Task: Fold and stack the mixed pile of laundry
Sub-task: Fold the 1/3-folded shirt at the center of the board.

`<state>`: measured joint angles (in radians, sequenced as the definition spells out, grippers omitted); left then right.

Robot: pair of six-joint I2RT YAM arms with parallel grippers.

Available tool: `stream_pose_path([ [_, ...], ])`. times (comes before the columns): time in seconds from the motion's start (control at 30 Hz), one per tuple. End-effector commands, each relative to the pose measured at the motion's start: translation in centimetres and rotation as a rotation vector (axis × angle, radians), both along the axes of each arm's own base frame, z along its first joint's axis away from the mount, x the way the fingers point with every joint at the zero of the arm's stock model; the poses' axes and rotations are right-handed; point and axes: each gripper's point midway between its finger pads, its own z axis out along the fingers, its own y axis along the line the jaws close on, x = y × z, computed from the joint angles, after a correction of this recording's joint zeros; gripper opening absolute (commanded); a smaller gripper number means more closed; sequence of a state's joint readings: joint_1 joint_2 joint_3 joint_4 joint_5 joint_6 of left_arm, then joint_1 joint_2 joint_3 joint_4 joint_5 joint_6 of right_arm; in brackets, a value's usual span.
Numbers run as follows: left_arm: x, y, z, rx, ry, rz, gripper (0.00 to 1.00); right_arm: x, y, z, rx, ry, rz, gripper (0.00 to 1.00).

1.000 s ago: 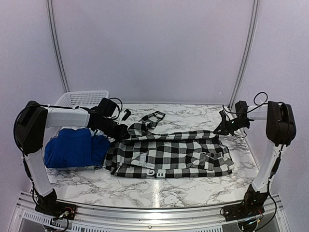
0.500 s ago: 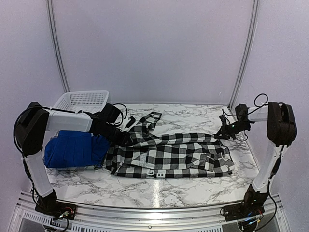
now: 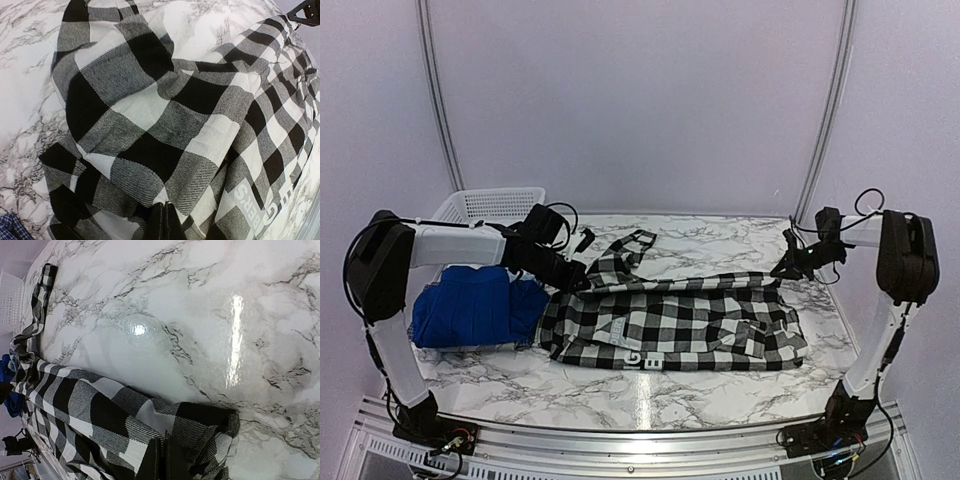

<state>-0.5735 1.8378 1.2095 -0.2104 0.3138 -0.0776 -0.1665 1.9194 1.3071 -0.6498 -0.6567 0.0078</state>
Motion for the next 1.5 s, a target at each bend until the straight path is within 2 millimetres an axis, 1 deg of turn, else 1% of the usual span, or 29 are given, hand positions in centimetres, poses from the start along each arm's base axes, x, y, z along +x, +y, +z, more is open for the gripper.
stream_pose_path([
  [0.0, 0.1, 0.6, 2.7, -0.016, -0.029, -0.017, 0.0, -0.3, -0.7, 2.2, -0.015, -0.029, -0.016, 0.0],
  [0.1, -0.9, 0.8, 1.7, -0.01, -0.005, -0.046, 0.0, -1.7, -0.4, 1.1, -0.01, 0.007, -0.013, 0.0],
  [0.17, -1.7, 0.9, 0.6, 0.011, 0.011, -0.066, 0.0, -2.6, -0.4, 0.5, -0.016, 0.03, -0.016, 0.0],
  [0.23, -2.4, 1.2, -0.7, 0.067, 0.011, -0.092, 0.0, -3.4, -0.4, -0.1, -0.023, 0.054, -0.018, 0.0],
  [0.27, -2.7, 1.3, -1.2, 0.093, 0.009, -0.103, 0.0, -3.7, -0.4, -0.4, -0.021, 0.068, -0.018, 0.04],
  [0.3, -2.7, 1.5, -1.4, 0.11, 0.008, -0.098, 0.0, -4.0, -0.3, -0.7, -0.019, 0.086, -0.018, 0.1],
  [0.33, -2.7, 1.6, -1.3, 0.114, 0.006, -0.093, 0.0, -4.2, -0.3, -0.7, -0.018, 0.095, -0.018, 0.15],
  [0.37, -2.6, 1.7, -0.9, 0.114, -0.005, -0.087, 0.1, -4.1, -0.3, -0.4, -0.019, 0.087, -0.019, 0.18],
  [0.43, -2.1, 1.7, 0.5, 0.106, -0.053, -0.075, 0.44, -3.2, -0.5, 1.1, -0.031, 0.035, -0.02, 0.25],
  [0.47, -1.8, 1.6, 1.5, 0.093, -0.082, -0.073, 0.54, -2.4, -0.8, 2.3, -0.045, -0.002, -0.023, 0.3],
  [0.5, -1.5, 1.4, 2.4, 0.079, -0.109, -0.073, 0.58, -1.7, -1.1, 3.2, -0.058, -0.031, -0.027, 0.38],
  [0.53, -1.1, 1.1, 3.4, 0.061, -0.133, -0.074, 0.6, -1.0, -1.1, 4.2, -0.063, -0.061, -0.027, 0.43],
  [0.57, -0.8, 0.6, 4.1, 0.046, -0.145, -0.078, 0.6, -0.2, -1.0, 5.2, -0.054, -0.097, -0.022, 0.45],
  [0.6, -0.1, 0.0, 5.0, 0.029, -0.159, -0.077, 0.59, 0.4, -0.6, 5.9, -0.038, -0.119, -0.01, 0.47],
  [0.63, 0.3, -0.8, 5.3, 0.015, -0.161, -0.08, 0.58, 1.0, 0.0, 6.6, -0.024, -0.134, 0.008, 0.48],
  [0.7, 0.4, -2.5, 5.7, -0.008, -0.156, -0.105, 0.56, 1.5, 1.6, 7.1, -0.028, -0.149, 0.073, 0.51],
  [0.73, 0.4, -3.5, 5.6, -0.012, -0.158, -0.122, 0.55, 1.6, 2.5, 7.2, -0.026, -0.147, 0.105, 0.5],
  [0.77, 0.3, -4.5, 5.4, -0.012, -0.159, -0.141, 0.55, 1.4, 3.2, 6.8, -0.029, -0.13, 0.127, 0.49],
  [0.83, 0.0, -6.6, 4.9, -0.003, -0.167, -0.192, 0.54, 0.9, 3.6, 5.9, -0.04, -0.087, 0.141, 0.47],
  [0.93, -0.4, -9.0, 3.8, -0.009, -0.153, -0.255, 0.54, -0.4, 3.4, 4.5, -0.051, -0.032, 0.124, 0.47],
  [1.0, -0.4, -10.2, 2.9, -0.005, -0.149, -0.283, 0.55, -1.7, 3.2, 3.4, -0.062, 0.013, 0.111, 0.47],
  [1.07, -0.6, -11.2, 1.7, 0.018, -0.154, -0.328, 0.55, -2.9, 2.8, 2.2, -0.07, 0.052, 0.091, 0.48],
  [1.13, -0.7, -11.8, 0.1, 0.058, -0.147, -0.36, 0.55, -3.9, 2.3, 1.0, -0.058, 0.081, 0.064, 0.48],
  [1.2, -0.8, -12.2, -1.3, 0.083, -0.128, -0.38, 0.55, -4.3, 1.6, 0.1, -0.058, 0.102, 0.03, 0.49],
  [1.33, -0.2, -11.7, -3.4, 0.152, -0.132, -0.37, 0.55, -4.5, 0.4, -0.6, -0.104, 0.115, -0.008, 0.51],
  [1.4, -0.2, -11.5, -4.2, 0.187, -0.139, -0.383, 0.52, -4.6, 0.3, -0.8, -0.104, 0.118, -0.007, 0.51],
  [1.47, -0.2, -11.3, -4.6, 0.211, -0.146, -0.399, 0.47, -4.6, 0.2, -1.1, -0.105, 0.121, -0.006, 0.49],
])
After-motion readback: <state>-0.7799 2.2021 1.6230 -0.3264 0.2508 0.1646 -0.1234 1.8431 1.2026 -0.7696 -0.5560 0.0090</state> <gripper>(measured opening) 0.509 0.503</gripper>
